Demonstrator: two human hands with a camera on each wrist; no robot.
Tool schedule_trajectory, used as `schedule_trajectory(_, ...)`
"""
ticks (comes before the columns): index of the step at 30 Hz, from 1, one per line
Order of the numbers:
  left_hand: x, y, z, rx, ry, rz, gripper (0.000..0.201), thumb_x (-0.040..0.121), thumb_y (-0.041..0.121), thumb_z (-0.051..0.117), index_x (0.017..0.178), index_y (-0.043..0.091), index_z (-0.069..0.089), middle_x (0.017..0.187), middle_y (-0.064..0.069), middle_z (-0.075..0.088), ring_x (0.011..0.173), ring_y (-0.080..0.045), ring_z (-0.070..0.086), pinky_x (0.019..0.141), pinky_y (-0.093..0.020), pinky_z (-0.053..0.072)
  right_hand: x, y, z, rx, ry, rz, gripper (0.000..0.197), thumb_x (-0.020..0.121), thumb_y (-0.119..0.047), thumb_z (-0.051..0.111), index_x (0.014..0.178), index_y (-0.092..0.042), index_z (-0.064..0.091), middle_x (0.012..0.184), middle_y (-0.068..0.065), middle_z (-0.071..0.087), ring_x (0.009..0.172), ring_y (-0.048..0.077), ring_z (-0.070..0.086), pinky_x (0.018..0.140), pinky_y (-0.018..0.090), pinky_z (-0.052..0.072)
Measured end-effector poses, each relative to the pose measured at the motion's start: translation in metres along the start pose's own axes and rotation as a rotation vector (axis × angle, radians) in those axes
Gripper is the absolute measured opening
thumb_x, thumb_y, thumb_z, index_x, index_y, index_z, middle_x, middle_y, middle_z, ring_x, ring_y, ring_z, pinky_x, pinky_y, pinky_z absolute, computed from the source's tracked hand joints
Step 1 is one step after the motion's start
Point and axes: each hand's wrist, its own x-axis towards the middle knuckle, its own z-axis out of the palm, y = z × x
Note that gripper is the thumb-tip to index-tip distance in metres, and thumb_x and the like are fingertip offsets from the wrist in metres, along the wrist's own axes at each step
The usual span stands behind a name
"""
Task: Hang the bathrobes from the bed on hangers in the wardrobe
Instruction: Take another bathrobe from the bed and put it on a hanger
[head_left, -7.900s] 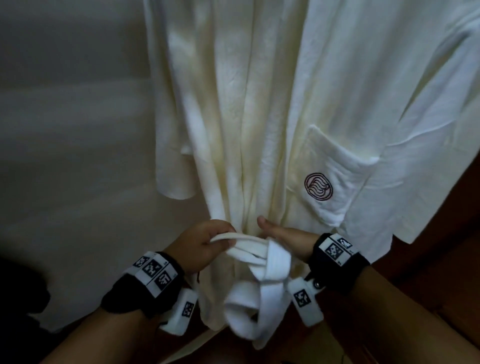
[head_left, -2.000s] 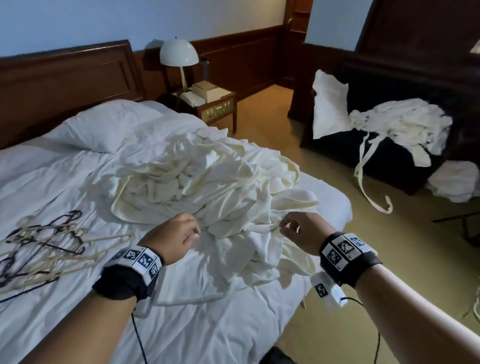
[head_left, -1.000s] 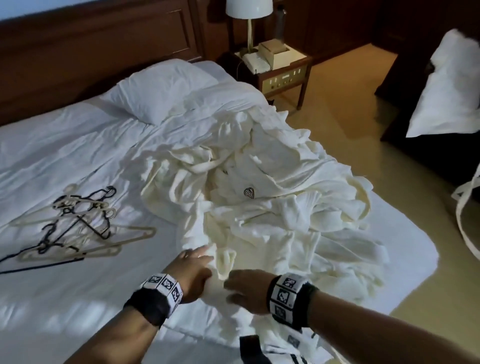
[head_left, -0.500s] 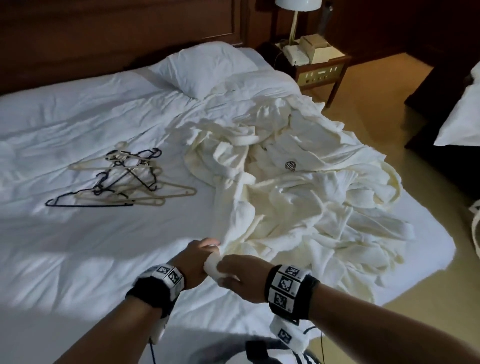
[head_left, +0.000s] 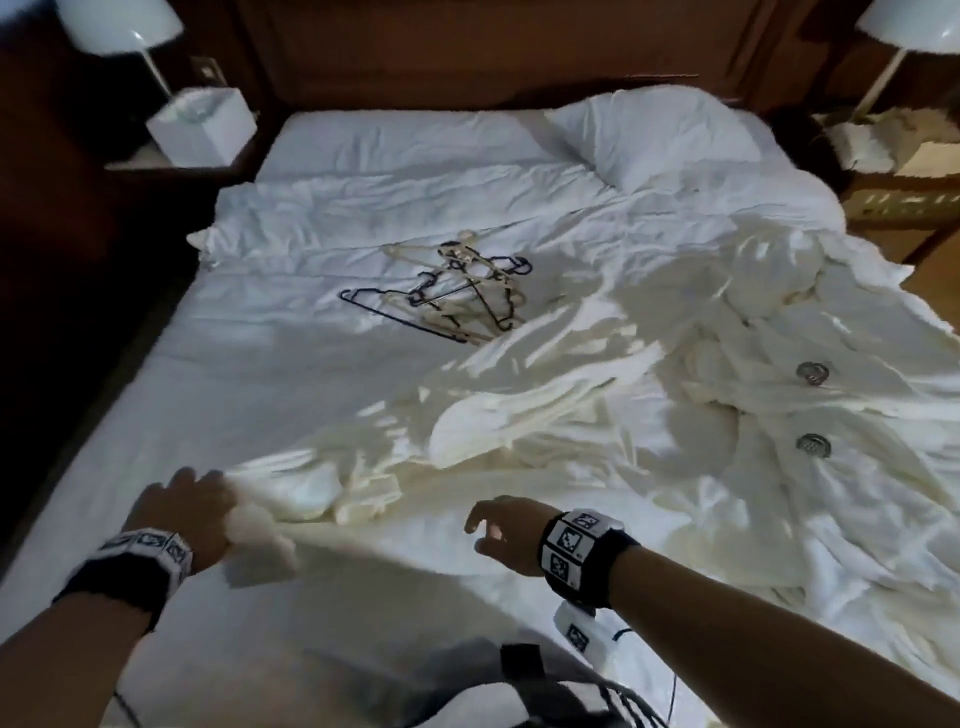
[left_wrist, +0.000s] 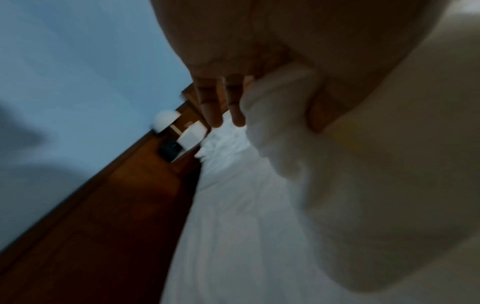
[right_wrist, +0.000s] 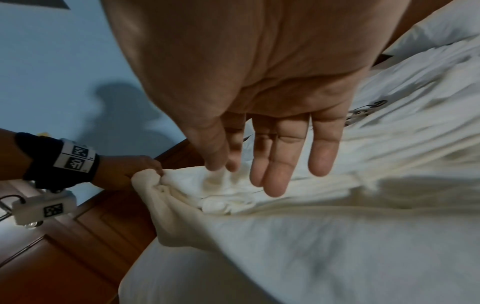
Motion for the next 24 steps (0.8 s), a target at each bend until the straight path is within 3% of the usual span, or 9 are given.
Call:
schedule_trajectory(3,0.001,-0.046,0.025,-0.148,-0.071,-0.130,0.050,0.089,0.031,0.041,0.138,0.041,0.035,0.160,0.002,0.007,0.140,-0.024,0.019,0.108,-0.042,0.032,0.021,-0.004,-0.011,-0.089,-0.040,0.003,0.029,0.096,-0.038,0.051,0.124,-0.029,0.054,0.119,-0.001,0.059,0.111,0.021,0.056,0.096,0.034,0.041)
schedule_trajectory(5,0.009,-0.050,0.033,-0.240,-0.135,-0.146,0.059,0.093,0.025,0.040,0.148,0.039,0.024,0.162,0.002,-0.008,0.145,-0.028,0.012,0.114,-0.043,0.027,0.038,-0.001,-0.020,-0.142,-0.070,0.021,0.029,0.096,-0.038,0.050,0.124,-0.028,0.053,0.119,0.000,0.059,0.111,0.021,0.056,0.095,0.033,0.042)
schedule_trajectory(10,0.057,-0.002,0.037,-0.456,-0.165,-0.058,0.060,0.091,0.022,0.044,0.147,0.035,0.029,0.163,0.001,0.000,0.143,-0.030,0.021,0.115,-0.042,0.027,0.089,0.017,-0.050,-0.241,-0.059,0.072,0.034,0.095,-0.038,0.054,0.125,-0.023,0.054,0.121,0.004,0.060,0.116,0.023,0.054,0.098,0.034,0.043)
schedule_trajectory(13,0.093,0.043,0.035,-0.542,-0.194,0.048,0.062,0.088,0.027,0.047,0.147,0.038,0.030,0.163,-0.001,0.005,0.144,-0.030,0.022,0.116,-0.044,0.025,0.124,0.040,-0.073,-0.261,-0.021,0.144,0.037,0.092,-0.039,0.058,0.125,-0.024,0.054,0.127,0.007,0.052,0.115,0.027,0.055,0.098,0.036,0.044)
schedule_trajectory(18,0.157,0.107,0.010,-0.665,-0.200,0.118,0.054,0.094,0.024,0.048,0.147,0.025,0.034,0.162,-0.003,0.010,0.145,-0.029,0.022,0.117,-0.039,0.023,0.191,0.094,-0.101,-0.320,0.020,0.257,0.039,0.089,-0.039,0.060,0.126,-0.027,0.053,0.130,0.008,0.045,0.117,0.031,0.052,0.097,0.039,0.045)
schedule_trajectory(24,0.229,0.131,-0.009,-0.672,-0.231,0.193,0.058,0.093,0.025,0.053,0.147,0.025,0.034,0.162,-0.005,0.008,0.144,-0.029,0.024,0.116,-0.037,0.026,0.276,0.146,-0.139,-0.466,0.004,0.263,0.058,0.084,-0.034,0.063,0.138,-0.027,0.042,0.136,0.009,0.034,0.125,0.033,0.040,0.098,0.047,0.045)
